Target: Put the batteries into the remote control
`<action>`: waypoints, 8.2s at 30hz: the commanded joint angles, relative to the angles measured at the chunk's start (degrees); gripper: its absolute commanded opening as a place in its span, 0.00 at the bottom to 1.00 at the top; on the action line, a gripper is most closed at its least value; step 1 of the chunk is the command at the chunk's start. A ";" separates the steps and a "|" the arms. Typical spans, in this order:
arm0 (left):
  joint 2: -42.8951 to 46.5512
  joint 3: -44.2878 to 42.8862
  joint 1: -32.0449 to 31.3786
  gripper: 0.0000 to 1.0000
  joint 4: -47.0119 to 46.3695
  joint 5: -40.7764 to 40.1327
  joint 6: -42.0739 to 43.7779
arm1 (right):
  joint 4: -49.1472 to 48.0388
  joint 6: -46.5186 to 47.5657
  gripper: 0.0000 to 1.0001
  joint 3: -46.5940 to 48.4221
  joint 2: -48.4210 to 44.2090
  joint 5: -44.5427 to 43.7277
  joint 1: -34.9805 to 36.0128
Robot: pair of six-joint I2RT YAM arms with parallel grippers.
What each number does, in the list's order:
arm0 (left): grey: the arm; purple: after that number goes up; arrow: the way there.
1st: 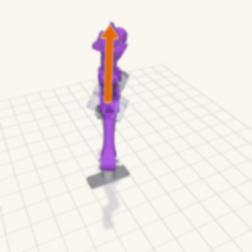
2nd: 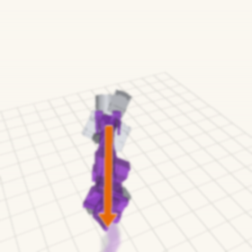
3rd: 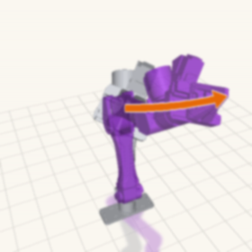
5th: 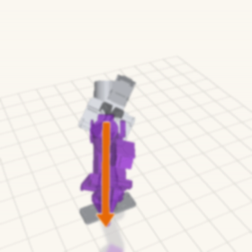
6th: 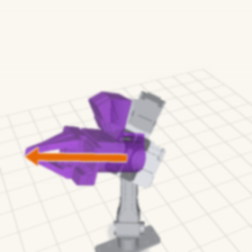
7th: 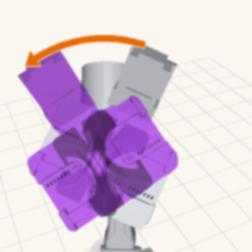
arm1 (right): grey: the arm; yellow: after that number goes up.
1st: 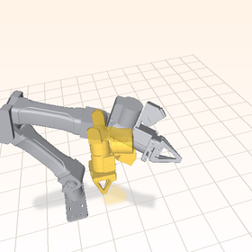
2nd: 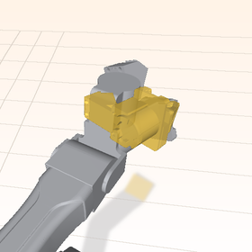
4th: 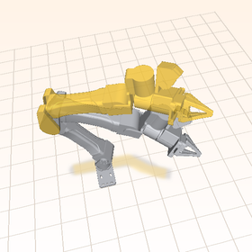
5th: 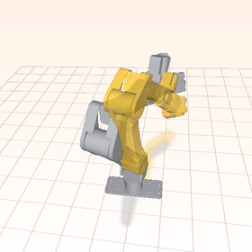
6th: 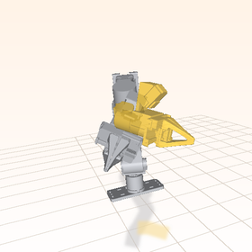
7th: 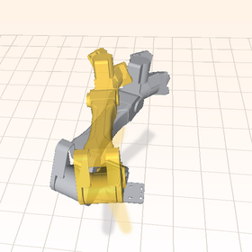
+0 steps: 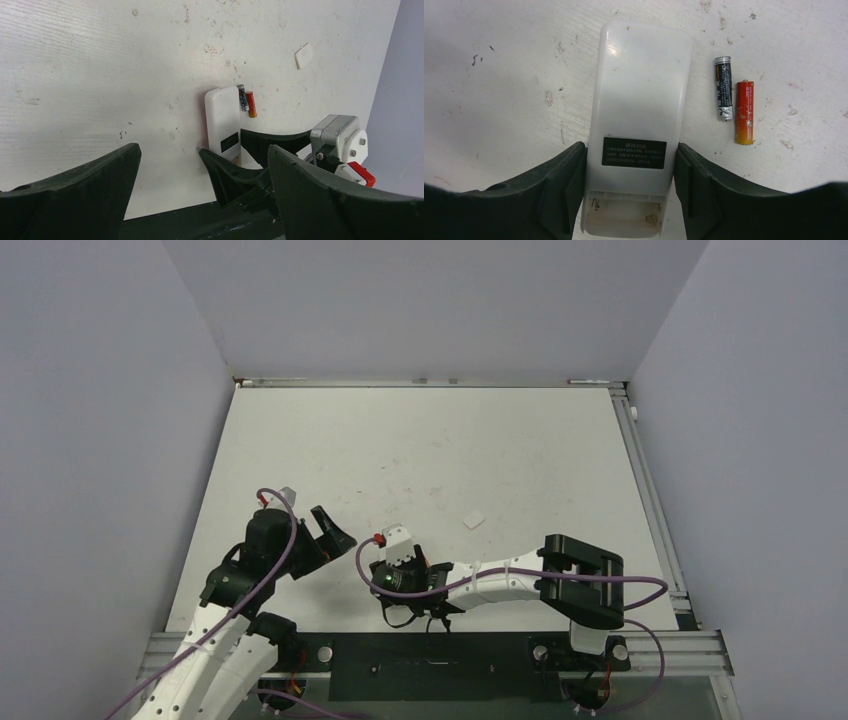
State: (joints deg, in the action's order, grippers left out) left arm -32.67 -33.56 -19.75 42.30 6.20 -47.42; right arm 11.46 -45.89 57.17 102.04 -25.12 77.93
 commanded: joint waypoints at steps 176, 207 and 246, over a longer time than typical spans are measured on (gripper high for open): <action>-5.85 11.74 -9.20 0.68 -17.67 7.51 -7.07 | 3.63 11.17 0.32 -0.13 -6.47 13.90 -11.37; -5.61 12.00 -8.20 0.72 -17.18 8.31 -6.19 | 1.34 11.35 0.31 -2.41 -3.32 14.60 -14.21; -6.64 12.73 -7.46 0.72 -19.04 10.32 -5.58 | 8.28 10.12 0.24 3.20 4.48 6.53 -11.97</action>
State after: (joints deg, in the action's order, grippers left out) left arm -39.20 -19.84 -27.64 25.65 15.33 -53.76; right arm 14.68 -35.14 59.42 103.31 -16.10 64.90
